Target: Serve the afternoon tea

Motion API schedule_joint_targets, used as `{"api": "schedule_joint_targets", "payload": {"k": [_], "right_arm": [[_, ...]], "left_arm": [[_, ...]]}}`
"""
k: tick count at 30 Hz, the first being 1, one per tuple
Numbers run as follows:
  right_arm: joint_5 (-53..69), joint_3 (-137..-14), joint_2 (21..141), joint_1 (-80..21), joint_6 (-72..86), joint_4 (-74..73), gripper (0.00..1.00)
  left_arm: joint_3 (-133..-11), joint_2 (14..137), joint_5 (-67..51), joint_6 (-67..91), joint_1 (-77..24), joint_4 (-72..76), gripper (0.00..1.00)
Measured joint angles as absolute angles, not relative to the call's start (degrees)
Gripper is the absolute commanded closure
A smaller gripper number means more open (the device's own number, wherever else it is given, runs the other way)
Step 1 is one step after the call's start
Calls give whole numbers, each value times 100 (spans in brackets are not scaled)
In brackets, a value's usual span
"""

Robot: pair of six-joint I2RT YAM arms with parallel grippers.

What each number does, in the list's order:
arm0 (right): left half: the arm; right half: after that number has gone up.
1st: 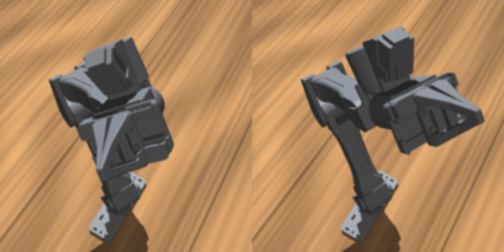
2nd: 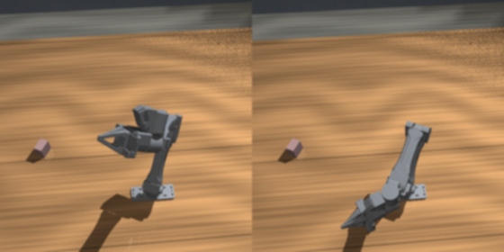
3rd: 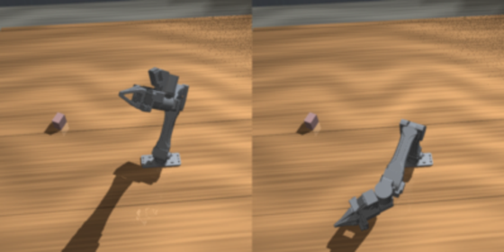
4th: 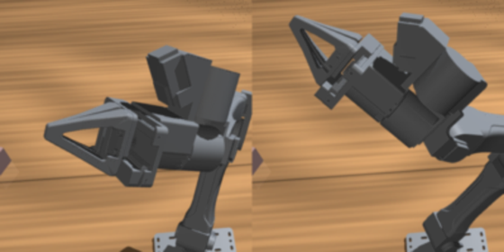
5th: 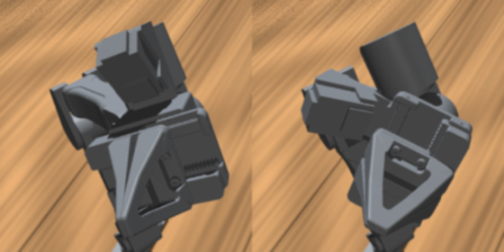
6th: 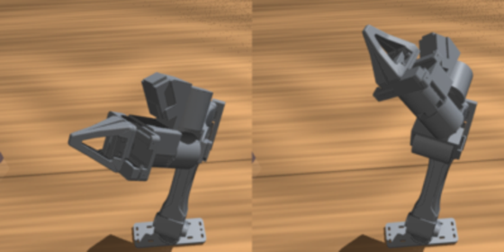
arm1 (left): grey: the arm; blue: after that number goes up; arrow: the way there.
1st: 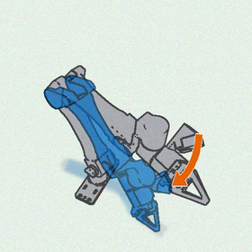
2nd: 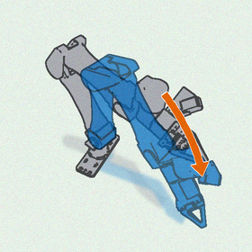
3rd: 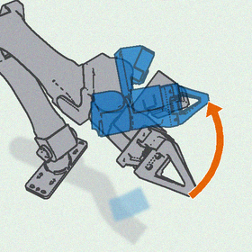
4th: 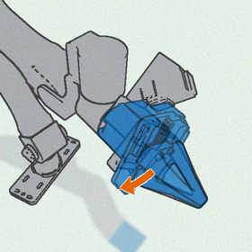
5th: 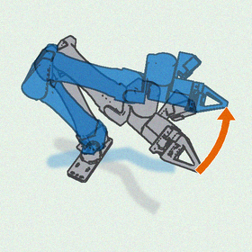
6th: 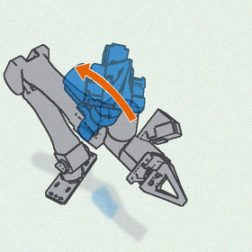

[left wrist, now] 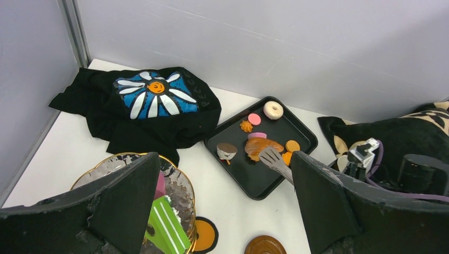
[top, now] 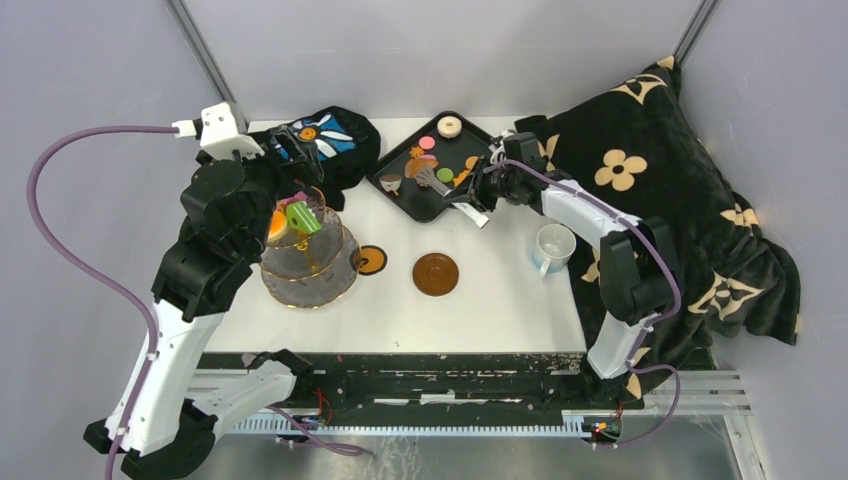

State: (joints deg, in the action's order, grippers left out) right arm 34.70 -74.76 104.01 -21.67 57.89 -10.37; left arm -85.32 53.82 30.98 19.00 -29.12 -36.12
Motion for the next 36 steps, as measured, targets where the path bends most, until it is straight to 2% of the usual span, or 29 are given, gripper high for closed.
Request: {"api": "schedule_joint_targets", "payload": {"k": [13, 23, 36], "right_arm": [[4014, -7623, 9397, -2298, 4480, -2093, 99], [4689, -7961, 9113, -3391, 3629, -2838, 99], [4939, -7981, 9201, -4335, 3612, -2722, 99]], "left_arm": [[-8532, 5347, 3100, 1900, -2912, -3612, 1], [-8534, 5269, 3100, 1900, -2912, -3625, 1], [-8554, 5133, 3098, 1903, -2912, -3682, 1]]}}
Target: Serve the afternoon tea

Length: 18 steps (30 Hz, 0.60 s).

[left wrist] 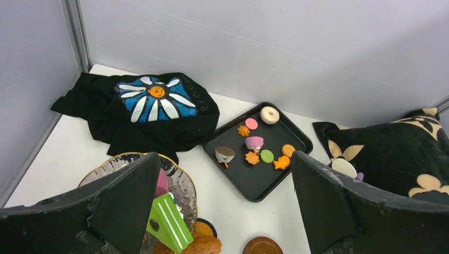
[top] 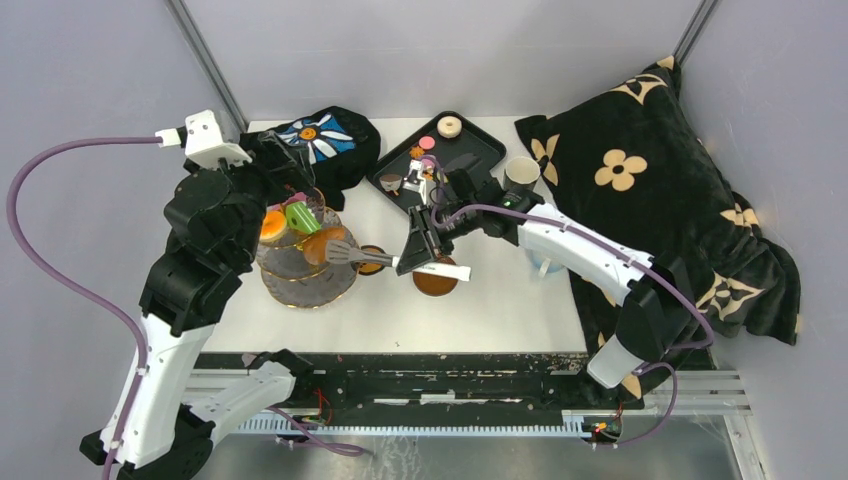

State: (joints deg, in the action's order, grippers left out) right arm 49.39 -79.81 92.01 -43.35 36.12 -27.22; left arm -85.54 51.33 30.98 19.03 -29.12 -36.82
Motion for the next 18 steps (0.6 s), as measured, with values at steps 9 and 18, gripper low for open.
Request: {"api": "schedule_joint_targets", "payload": {"k": [9, 18], "right_arm": [[4901, -8040, 9596, -4510, 3728, -2576, 99], [4904, -8392, 10020, -4646, 3896, -2366, 99]], "left_arm": [[-8554, 5122, 3098, 1903, -2912, -3721, 1], [-8554, 5103, 3100, 1903, -2912, -3760, 1]]}}
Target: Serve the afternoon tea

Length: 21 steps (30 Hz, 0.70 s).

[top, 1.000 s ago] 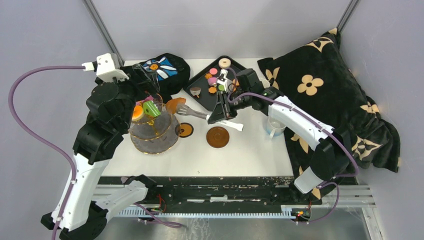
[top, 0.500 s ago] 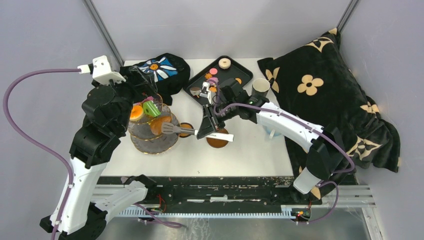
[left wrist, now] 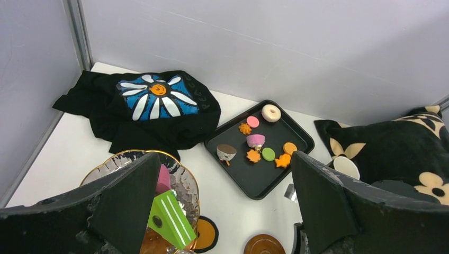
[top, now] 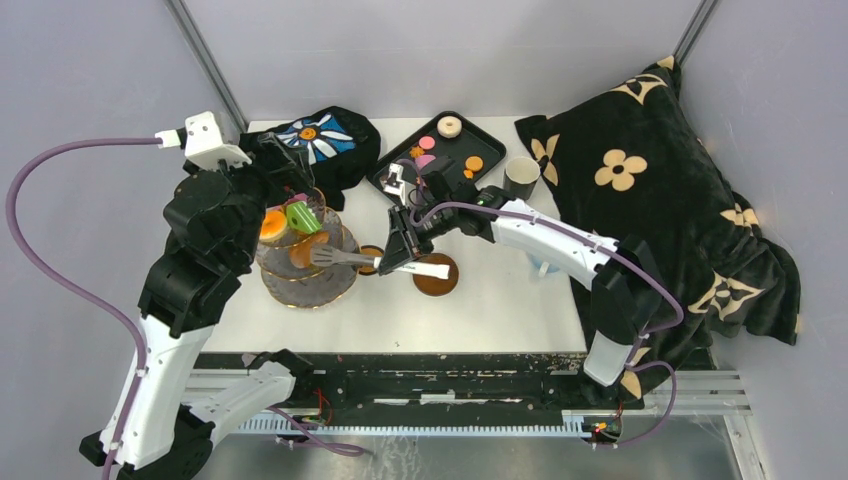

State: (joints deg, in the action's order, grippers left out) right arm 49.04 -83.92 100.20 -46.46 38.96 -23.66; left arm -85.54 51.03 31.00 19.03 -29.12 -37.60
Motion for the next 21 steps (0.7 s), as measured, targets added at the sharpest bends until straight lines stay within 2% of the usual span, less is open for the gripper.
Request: {"api": "schedule_joint_targets", "payload": {"k": [13, 21], "right_arm": [[4707, -8427, 10431, -5041, 5137, -950, 99], [4344, -7885, 10510, -5225, 6292, 410, 99]], "left_arm": [[-8554, 5068, 3103, 1903, -2912, -3763, 1], [-8554, 5046, 3100, 1903, -2912, -3763, 1]]}}
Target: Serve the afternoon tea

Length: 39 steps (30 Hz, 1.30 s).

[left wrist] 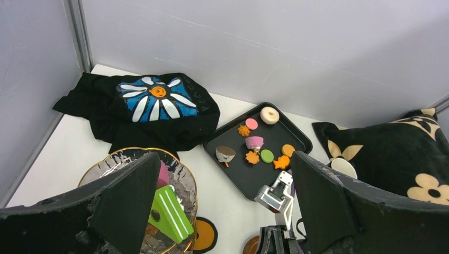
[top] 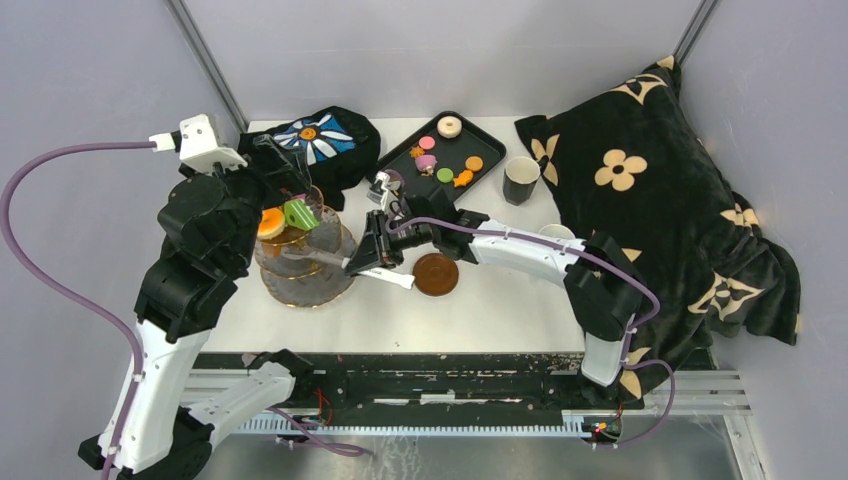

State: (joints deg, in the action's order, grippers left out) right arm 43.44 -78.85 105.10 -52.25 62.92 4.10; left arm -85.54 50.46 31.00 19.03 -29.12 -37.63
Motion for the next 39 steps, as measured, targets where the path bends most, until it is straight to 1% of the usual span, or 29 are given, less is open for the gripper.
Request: {"api": "schedule_joint_targets", "payload": {"k": [12, 20, 37, 38, 39], "right_arm": [[3907, -7800, 10584, -5430, 6772, 978, 99], [3826, -7787, 10777, -5476, 6982, 1253, 99], [3697, -7710, 11054, -5513, 7024, 1334, 99], [3697, -7710, 11093, -5513, 7026, 1332, 97], [3699, -7710, 11131, -5513, 7026, 1337, 93]], "left_arm": [[-8556, 5019, 3098, 1903, -2912, -3778, 1], [-8554, 4991, 3098, 1903, -2912, -3885, 1], [-8554, 4932, 3100, 1903, -2912, -3935, 1], [-8554, 4932, 3100, 1903, -2912, -3933, 1], [-8554, 4932, 3100, 1903, -2912, -3935, 1]]}}
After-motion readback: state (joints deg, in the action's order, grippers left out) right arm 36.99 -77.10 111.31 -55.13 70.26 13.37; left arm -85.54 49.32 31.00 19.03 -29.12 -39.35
